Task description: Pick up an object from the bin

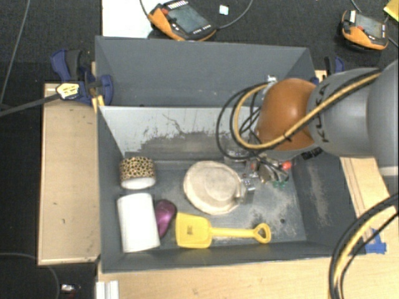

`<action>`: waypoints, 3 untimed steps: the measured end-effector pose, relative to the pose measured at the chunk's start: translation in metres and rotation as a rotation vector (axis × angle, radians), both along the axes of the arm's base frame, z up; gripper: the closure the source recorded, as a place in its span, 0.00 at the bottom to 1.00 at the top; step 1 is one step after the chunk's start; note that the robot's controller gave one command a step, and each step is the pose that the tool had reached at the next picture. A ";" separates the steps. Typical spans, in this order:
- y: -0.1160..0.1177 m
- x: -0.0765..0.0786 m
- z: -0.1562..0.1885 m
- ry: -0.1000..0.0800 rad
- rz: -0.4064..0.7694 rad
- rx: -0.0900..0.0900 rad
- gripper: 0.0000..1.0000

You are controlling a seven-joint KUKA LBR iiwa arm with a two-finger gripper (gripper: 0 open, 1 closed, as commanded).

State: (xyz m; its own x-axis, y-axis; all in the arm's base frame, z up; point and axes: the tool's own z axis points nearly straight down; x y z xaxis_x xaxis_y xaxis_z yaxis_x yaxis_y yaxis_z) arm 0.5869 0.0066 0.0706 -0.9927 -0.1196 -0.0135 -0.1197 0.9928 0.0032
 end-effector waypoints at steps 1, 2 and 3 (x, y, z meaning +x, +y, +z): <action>-0.013 -0.018 0.001 -0.008 -0.006 0.002 0.00; -0.015 -0.034 0.001 -0.014 0.325 -0.004 0.00; -0.011 -0.034 0.000 -0.013 0.266 -0.004 0.00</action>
Offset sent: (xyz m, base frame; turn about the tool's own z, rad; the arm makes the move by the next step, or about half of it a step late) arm -0.0368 -0.0142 -0.0006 -0.3282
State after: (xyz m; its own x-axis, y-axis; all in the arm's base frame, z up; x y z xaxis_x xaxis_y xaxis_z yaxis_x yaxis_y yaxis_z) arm 0.5526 -0.0042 0.0711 -0.9262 -0.3762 -0.0249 -0.3762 0.9265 -0.0034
